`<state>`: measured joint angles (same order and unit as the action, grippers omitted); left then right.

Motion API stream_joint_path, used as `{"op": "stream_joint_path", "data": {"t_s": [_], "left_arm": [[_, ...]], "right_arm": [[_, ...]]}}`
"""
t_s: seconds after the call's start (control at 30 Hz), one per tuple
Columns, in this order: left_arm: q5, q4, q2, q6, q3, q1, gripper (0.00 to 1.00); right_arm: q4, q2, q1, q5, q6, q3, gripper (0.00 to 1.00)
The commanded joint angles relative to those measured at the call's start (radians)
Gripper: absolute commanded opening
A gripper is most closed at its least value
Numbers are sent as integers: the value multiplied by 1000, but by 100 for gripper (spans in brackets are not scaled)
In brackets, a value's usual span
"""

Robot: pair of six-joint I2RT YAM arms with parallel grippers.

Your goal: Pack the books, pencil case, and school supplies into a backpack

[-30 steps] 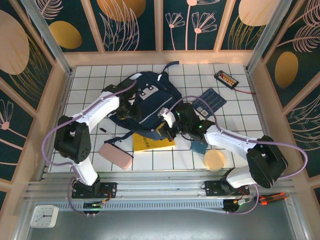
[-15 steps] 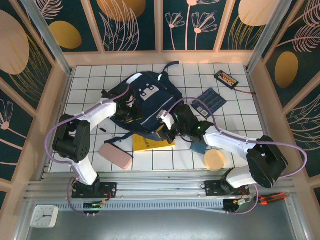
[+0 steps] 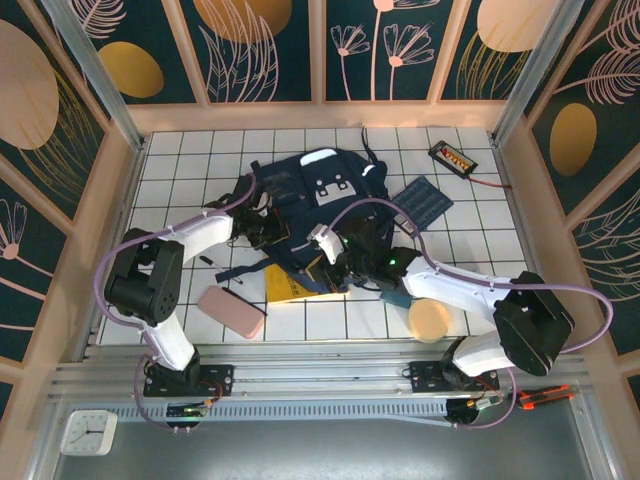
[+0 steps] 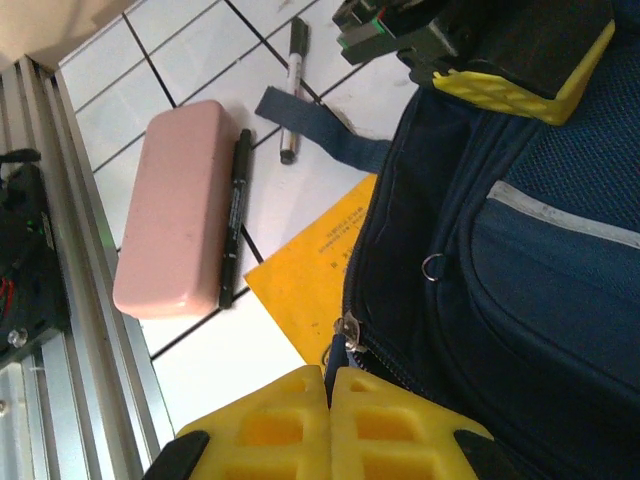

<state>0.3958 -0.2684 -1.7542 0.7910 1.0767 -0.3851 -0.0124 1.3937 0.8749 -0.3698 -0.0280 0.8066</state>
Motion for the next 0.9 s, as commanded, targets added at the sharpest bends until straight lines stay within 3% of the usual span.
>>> {"op": "stream_joint_path", "data": {"t_s": [0.0, 0.03, 0.07, 0.27, 0.47, 0.63, 0.87], "left_arm": [[25, 74, 62, 23, -12, -11, 3], [5, 69, 83, 7, -12, -11, 20], [-12, 61, 104, -13, -11, -11, 28], [-162, 14, 310, -277, -36, -10, 44], [-225, 133, 580, -445, -254, -10, 45], [-113, 258, 724, -529, -369, -11, 42], [55, 331, 782, -736, -423, -30, 44]], "right_arm": [[-121, 33, 22, -20, -94, 36, 0], [-113, 41, 21, -18, -109, 51, 0], [-102, 48, 20, -17, -120, 72, 0], [-8, 84, -45, -104, -224, 216, 0], [105, 148, -86, -166, -249, 341, 0], [164, 196, -102, -186, -274, 442, 0], [201, 240, -119, -249, -351, 563, 0]]}}
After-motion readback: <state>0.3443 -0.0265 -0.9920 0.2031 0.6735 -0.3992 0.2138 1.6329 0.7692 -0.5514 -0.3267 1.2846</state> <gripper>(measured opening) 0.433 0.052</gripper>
